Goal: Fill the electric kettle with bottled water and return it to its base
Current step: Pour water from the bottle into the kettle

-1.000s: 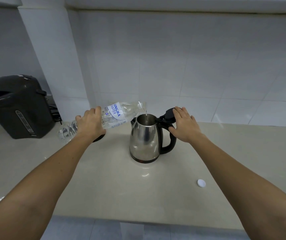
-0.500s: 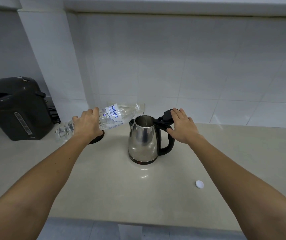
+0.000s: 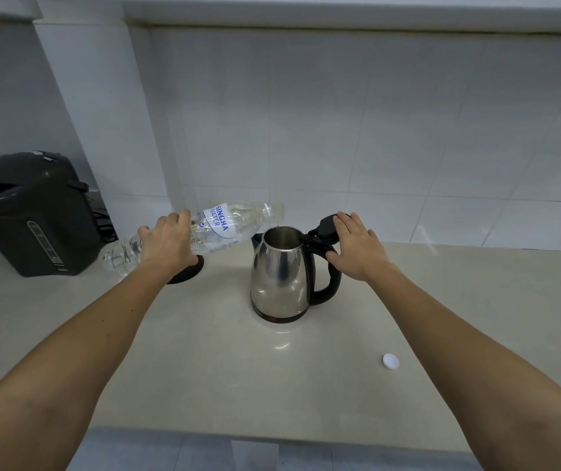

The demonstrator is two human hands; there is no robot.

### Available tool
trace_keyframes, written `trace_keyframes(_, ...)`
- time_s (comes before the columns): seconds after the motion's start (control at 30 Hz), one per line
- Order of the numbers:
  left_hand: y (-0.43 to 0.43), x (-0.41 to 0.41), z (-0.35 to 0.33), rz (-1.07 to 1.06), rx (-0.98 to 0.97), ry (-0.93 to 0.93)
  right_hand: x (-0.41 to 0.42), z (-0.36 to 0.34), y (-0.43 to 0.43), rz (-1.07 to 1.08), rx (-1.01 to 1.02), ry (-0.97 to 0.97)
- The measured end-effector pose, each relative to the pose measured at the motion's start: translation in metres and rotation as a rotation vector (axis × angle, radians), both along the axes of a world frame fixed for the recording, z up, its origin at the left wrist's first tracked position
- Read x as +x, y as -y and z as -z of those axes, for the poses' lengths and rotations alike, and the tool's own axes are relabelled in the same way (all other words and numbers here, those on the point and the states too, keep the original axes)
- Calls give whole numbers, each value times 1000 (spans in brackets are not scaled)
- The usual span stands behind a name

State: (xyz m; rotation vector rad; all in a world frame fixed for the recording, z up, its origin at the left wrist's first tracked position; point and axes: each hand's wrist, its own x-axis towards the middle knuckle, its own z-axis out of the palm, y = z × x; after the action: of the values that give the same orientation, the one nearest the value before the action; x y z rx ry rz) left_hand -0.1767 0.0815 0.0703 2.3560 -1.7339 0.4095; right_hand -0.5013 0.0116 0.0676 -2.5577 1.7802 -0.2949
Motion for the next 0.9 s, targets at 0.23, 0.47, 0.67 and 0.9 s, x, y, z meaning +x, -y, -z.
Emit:
trace_keyframes(0.23,-2,1,-3,-5,17,27,0,0,0,5,6,-6)
trace_keyframes(0.47,-4,5,-5,0,-3,32,0,-1,-2,2,7,-7)
trace_keyframes(0.67,-3,6,-6,-6,-1,49,0,0,-1,3,4,-15)
trace_keyframes(0.9,-2,6,-8,-5,-6,64,1,0,0,2,2,-20)
